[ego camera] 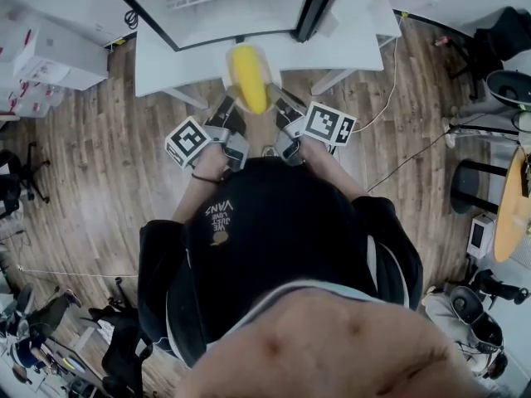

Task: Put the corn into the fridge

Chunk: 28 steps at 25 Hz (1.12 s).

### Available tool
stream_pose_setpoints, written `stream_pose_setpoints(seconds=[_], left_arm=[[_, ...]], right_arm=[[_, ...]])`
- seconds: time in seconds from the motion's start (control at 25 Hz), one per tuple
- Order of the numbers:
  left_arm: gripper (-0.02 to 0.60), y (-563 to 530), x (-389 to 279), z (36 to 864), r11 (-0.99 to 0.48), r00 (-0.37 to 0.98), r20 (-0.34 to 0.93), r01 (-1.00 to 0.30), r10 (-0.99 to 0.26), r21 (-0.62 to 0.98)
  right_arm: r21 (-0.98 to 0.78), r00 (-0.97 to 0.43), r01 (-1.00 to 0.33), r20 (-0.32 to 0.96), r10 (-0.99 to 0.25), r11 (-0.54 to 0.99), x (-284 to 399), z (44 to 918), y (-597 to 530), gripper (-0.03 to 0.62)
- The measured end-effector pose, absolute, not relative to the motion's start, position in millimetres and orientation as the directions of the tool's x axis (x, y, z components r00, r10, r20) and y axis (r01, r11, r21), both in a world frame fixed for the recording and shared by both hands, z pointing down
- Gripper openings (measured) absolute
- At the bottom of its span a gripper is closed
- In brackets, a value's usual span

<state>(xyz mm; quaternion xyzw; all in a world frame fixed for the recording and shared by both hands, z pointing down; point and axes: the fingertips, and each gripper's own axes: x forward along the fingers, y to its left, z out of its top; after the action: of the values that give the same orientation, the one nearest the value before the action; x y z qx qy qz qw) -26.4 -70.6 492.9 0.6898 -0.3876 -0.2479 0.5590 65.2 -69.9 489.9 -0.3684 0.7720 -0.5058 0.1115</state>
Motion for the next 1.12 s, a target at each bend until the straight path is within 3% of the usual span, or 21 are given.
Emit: stream_pose_setpoints(seconds=[0.44,1.12], left_arm=[[0.034,-87,-25,501,-0.04,0.53,0.107,-0.258,-0.842,0.965],[0.034,-146,-40,497,-0.038,0.566,0.113,-0.248,-0.816,0.968]], right_arm=[[-0.868,-0.741,-0.442,0.213,-0.637,0.224,67,499,-90,0.037],[-0.867,-0.715,-0.453,0.214,-0.666,0.208,52,493,-147,0.037]])
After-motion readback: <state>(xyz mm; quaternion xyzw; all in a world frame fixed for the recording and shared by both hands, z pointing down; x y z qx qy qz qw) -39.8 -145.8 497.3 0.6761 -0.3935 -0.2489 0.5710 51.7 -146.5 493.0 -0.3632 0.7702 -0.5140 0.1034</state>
